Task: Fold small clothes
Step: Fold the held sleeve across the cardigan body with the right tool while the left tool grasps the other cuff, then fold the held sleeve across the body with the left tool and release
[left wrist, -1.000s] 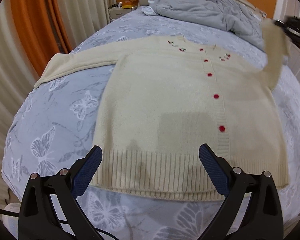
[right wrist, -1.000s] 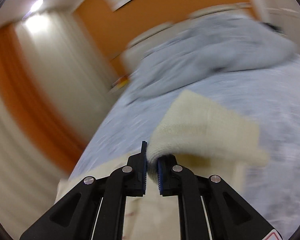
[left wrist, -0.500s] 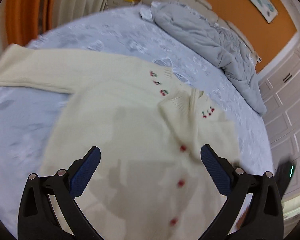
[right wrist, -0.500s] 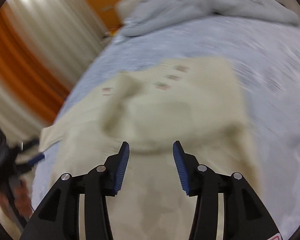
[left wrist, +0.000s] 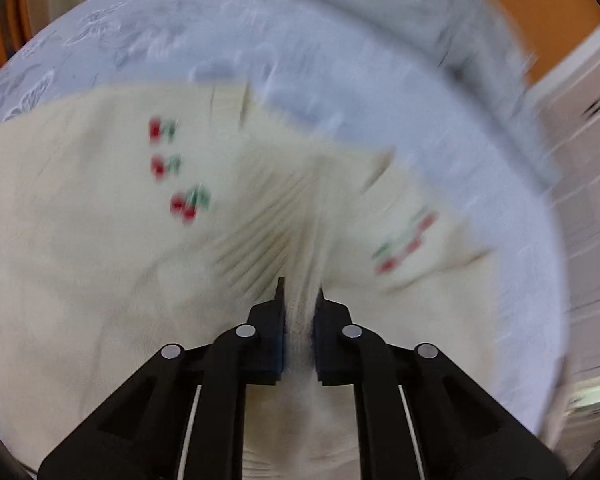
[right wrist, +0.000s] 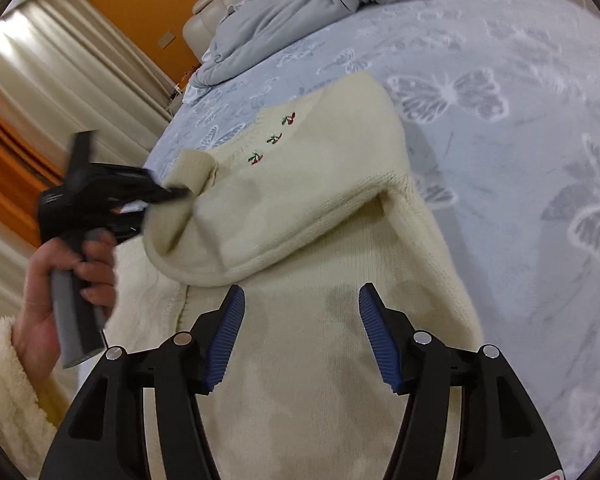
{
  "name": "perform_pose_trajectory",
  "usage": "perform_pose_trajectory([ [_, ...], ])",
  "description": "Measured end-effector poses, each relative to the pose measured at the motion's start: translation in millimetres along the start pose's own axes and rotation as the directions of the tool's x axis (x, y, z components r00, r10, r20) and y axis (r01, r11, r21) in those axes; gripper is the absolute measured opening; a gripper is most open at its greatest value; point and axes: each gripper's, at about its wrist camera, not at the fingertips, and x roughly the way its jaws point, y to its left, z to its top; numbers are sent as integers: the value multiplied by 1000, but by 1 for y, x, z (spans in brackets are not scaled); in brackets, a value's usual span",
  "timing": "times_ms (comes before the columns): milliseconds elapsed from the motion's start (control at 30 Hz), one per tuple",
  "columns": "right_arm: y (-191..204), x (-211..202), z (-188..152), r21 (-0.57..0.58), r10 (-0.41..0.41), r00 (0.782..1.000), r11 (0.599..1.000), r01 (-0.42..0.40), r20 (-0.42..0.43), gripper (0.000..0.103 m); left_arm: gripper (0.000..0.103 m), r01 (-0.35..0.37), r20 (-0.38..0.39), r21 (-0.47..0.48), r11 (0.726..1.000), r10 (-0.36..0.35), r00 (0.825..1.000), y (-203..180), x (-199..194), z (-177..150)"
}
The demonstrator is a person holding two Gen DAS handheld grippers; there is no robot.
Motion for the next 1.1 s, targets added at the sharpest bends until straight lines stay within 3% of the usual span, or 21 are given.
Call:
perform_pose_trajectory([
  [67, -2, 6, 9, 25, 38, 999, 999, -38, 17, 59, 9, 127, 187, -3, 992, -124, 974, 10, -50, 7],
  [133, -5, 10, 18, 54, 63, 997, 996, -66, 42, 59, 9, 201, 283, -34, 979, -184, 941, 32, -85, 11],
  [167, -10, 15, 26, 86, 63, 996, 994, -68, 59, 59, 9, 216, 301, -55, 975, -190, 935, 45, -91, 11],
  [233, -16, 24, 35, 142, 63, 995, 987, -73, 80, 59, 9, 159, 291, -86, 984, -128, 948, 70, -82, 5],
  [300, -25, 36, 42, 237, 115, 988, 962, -136, 100, 59, 9, 96, 226, -114, 989, -68, 972, 92, -58, -10],
  [400, -34, 48, 46, 358, 166, 975, 910, -209, 146, 58, 9, 65, 189, -157, 985, -35, 981, 112, -41, -37],
  [467, -31, 52, 51, 357, 135, 980, 917, -179, 145, 11, 9, 73, 185, -195, 978, -37, 982, 120, -41, -44],
  [500, -26, 44, 58, 323, 127, 977, 930, -177, 170, 10, 9, 102, 206, -208, 973, -59, 977, 120, -45, -45],
  [600, -21, 3, 63, 267, 148, 928, 932, -246, 341, 10, 9, 214, 291, -146, 966, -165, 942, 108, -72, -34],
  [633, -24, 0, 62, 266, 132, 925, 935, -236, 357, 9, 10, 221, 295, -110, 969, -181, 938, 100, -73, -31],
  [667, -35, 5, 58, 288, 83, 939, 940, -185, 333, 9, 11, 203, 283, -77, 976, -174, 943, 94, -67, -30],
  [733, -56, 32, 49, 359, -3, 980, 931, -70, 198, 9, 11, 106, 165, -43, 993, -98, 981, 87, -34, -35],
  [767, -66, 42, 42, 385, -13, 987, 921, -50, 159, 5, 10, 63, 114, -51, 997, -57, 992, 89, -19, -41],
  [800, -69, 36, 36, 381, 26, 981, 919, -99, 194, 6, 11, 29, 78, -70, 997, -24, 997, 95, -8, -50],
  [867, -64, 25, 33, 395, 32, 985, 914, -97, 168, 13, 13, 67, 123, -102, 993, -54, 991, 104, -13, -62],
  [933, -43, -2, 32, 310, -47, 983, 951, -11, 178, 18, 13, 88, 131, -119, 989, -72, 989, 110, -18, -67],
  [1000, -22, -21, 31, 196, -127, 965, 977, 81, 230, 19, 14, 79, 135, -97, 992, -66, 989, 110, -20, -68],
  [1100, 14, -6, 50, 31, -163, 971, 987, 160, 175, 18, 15, 36, 145, -60, 998, -27, 989, 103, -20, -73],
])
